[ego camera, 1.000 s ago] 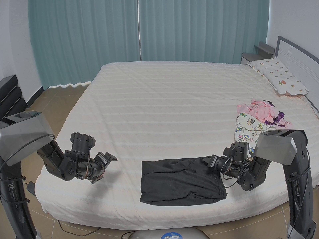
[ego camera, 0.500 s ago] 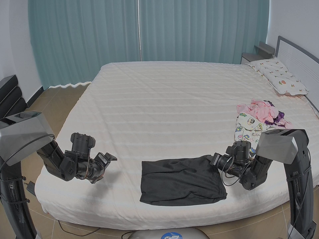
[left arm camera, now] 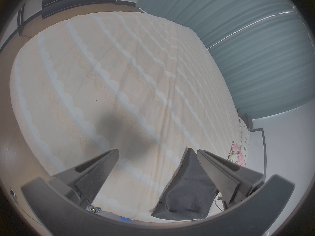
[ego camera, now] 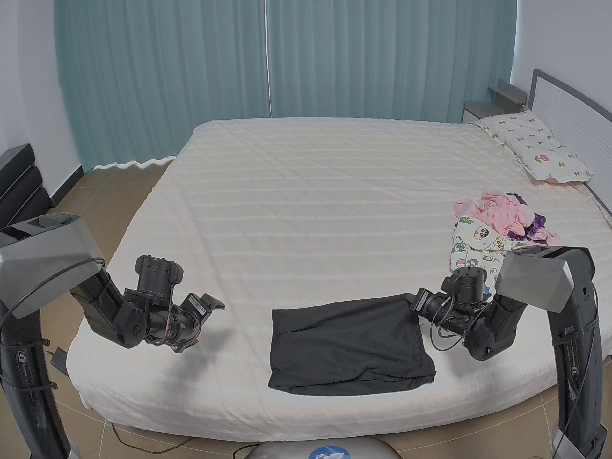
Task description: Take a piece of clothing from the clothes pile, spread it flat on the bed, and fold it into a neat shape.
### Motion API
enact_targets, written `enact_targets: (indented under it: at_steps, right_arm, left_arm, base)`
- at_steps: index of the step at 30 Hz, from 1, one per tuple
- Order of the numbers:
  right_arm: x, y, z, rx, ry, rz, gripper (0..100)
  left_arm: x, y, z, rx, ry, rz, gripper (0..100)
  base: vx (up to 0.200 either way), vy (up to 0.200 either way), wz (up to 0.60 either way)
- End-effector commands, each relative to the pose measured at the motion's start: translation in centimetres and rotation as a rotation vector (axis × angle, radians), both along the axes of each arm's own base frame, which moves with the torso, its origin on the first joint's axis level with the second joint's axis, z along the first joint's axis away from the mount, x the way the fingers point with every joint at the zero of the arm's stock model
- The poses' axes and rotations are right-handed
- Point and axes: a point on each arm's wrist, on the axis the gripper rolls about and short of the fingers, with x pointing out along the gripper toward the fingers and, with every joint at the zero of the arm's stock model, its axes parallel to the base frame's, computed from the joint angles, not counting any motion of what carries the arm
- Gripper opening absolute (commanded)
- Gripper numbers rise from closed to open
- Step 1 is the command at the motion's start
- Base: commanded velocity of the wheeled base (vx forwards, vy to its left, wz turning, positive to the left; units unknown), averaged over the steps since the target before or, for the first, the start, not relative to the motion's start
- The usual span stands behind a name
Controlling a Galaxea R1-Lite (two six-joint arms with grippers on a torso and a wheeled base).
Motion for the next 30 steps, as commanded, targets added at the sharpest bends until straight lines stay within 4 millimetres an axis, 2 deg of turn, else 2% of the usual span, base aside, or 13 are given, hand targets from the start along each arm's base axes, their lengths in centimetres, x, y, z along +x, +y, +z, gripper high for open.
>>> enact_targets:
  at_steps: [1,15,16,21,25,28,30]
  right_arm:
    - [0.1,-0.3,-0.2,-0.002,0.01,-0.008,0]
    - [0.4,-0.9,-0.5,-0.014,0.055,-0.027,0]
    - [0.4,-0.9,-0.5,-0.014,0.061,-0.026,100]
    - [0.3,-0.8,-0.4,-0.013,0.056,-0.024,100]
    - [-0.7,-0.7,2.3,0.007,0.028,-0.023,100]
    - [-2.5,-0.7,5.0,0.051,0.027,-0.014,100]
    - [-3.2,-0.8,5.3,0.059,0.042,-0.008,100]
  left_arm:
    - [0.0,0.0,0.0,0.0,0.0,0.001,100]
    - [0.0,0.0,0.0,0.0,0.0,0.001,100]
    - [0.0,0.0,0.0,0.001,-0.001,0.0,100]
    - [0.0,0.0,0.0,0.001,-0.001,0.0,100]
    - [0.0,0.0,0.0,-0.001,-0.002,-0.001,100]
    - [0.1,0.0,0.1,-0.002,-0.003,0.0,100]
    - [0.0,0.0,0.0,-0.002,-0.002,0.001,100]
  base:
    - [0.0,0.0,0.0]
    - [0.0,0.0,0.0]
    - [0.0,0.0,0.0]
    - [0.0,0.0,0.0]
    - [0.0,0.0,0.0]
    - [0.0,0.0,0.0]
    - [0.0,0.0,0.0]
